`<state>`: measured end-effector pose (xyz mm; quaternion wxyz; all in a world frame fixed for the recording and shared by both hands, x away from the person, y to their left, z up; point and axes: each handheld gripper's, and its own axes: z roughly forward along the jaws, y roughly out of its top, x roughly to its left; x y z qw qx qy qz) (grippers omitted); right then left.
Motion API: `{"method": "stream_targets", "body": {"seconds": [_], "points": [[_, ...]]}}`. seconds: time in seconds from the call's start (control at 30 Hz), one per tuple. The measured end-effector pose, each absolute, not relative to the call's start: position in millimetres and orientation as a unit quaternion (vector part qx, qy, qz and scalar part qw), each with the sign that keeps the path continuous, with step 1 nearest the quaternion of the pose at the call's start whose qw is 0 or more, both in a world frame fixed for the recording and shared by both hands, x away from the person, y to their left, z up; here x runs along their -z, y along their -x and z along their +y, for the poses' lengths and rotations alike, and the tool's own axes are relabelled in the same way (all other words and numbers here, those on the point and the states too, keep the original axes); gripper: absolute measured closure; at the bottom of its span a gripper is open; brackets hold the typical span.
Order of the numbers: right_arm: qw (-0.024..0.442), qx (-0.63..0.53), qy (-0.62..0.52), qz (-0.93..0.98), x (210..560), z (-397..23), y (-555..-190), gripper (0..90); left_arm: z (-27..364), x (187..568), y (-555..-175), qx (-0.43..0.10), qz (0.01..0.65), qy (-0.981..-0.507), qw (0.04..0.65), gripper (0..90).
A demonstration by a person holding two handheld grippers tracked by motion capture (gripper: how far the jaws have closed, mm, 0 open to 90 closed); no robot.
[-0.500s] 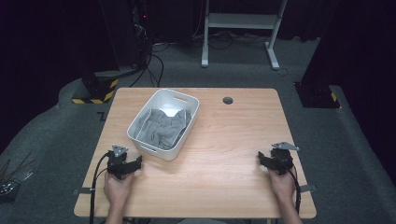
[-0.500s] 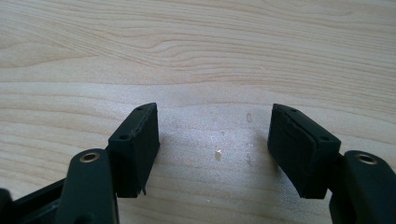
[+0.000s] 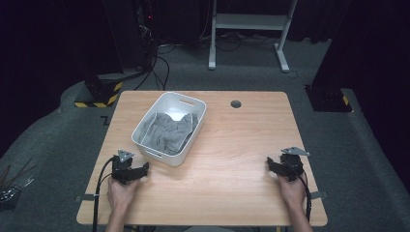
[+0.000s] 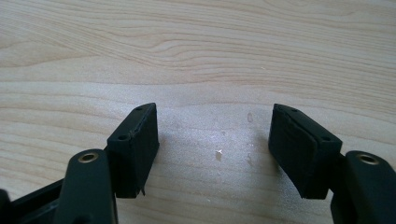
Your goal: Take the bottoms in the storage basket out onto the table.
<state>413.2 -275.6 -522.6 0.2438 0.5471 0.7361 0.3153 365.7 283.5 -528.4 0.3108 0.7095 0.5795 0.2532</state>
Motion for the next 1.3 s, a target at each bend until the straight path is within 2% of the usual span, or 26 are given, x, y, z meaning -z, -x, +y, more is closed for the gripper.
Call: {"method": "stream_targets", "body": {"seconds": [0.2, 0.3, 0.37, 0.7, 0.8, 0.97, 1.3], "points": [[0.244, -0.315, -0.547, 0.736, 523, -276, -413, 33.0, 286, 525, -368, -0.246, 0.582, -0.713, 0.304, 22.1], [0.243, -0.315, -0.546, 0.737, 523, -276, -413, 32.7, 290, 522, -370, -0.223, 0.586, -0.711, 0.318, 21.8], [0.243, -0.315, -0.546, 0.737, 523, -276, -413, 32.6, 294, 519, -368, -0.216, 0.586, -0.707, 0.332, 25.3], [0.243, -0.315, -0.545, 0.738, 523, -275, -413, 32.2, 298, 510, -358, -0.224, 0.594, -0.688, 0.351, 23.1], [0.243, -0.315, -0.545, 0.738, 523, -275, -413, 32.1, 296, 507, -356, -0.233, 0.589, -0.691, 0.349, 25.4], [0.242, -0.315, -0.545, 0.738, 523, -275, -413, 32.1, 296, 498, -355, -0.218, 0.578, -0.693, 0.372, 29.8], [0.242, -0.315, -0.545, 0.738, 523, -275, -413, 32.1, 297, 485, -348, -0.246, 0.565, -0.689, 0.383, 29.9]]}}
